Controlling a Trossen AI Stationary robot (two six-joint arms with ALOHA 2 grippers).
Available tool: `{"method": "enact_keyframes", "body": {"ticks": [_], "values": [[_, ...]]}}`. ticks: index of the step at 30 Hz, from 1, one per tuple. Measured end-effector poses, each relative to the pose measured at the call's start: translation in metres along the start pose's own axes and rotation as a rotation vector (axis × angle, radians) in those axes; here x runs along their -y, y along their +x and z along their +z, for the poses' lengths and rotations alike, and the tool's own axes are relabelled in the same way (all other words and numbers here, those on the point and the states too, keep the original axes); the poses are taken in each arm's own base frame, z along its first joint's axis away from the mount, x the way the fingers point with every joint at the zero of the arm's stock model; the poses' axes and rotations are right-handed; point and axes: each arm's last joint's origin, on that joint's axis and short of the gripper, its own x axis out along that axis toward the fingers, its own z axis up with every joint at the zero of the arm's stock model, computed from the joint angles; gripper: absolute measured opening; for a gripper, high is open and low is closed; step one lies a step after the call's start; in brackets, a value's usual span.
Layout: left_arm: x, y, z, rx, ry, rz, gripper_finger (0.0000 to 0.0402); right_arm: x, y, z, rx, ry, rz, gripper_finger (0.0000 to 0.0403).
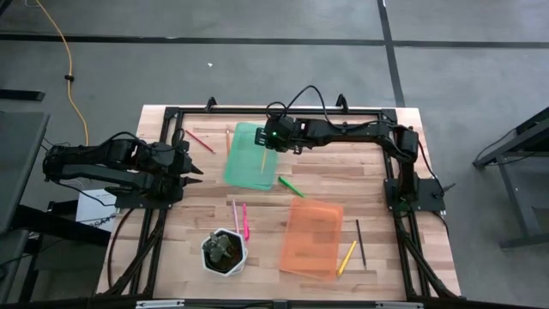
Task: Sort pens & pencils
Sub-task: Put the yellow pencil into the green bin, then put the blue pencil into the green bin
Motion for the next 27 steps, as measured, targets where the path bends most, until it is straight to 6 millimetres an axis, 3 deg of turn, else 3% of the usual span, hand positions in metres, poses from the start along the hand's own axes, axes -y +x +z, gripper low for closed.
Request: {"method": "enact_keyframes", "body": {"ticks": [8, 27], "values": [[0.000, 0.000, 0.000, -0.002, -0.007, -0.001, 0.0108, 0.006, -0.004, -0.002, 0.026, -0.053, -0.080, 0.0080], [0.000, 0.000, -0.002, -0.023, -0.006, 0.005, 0.0108, 0.028, -0.093, -0.020, 0.017, -0.099, -0.379, 0.0081]]}}
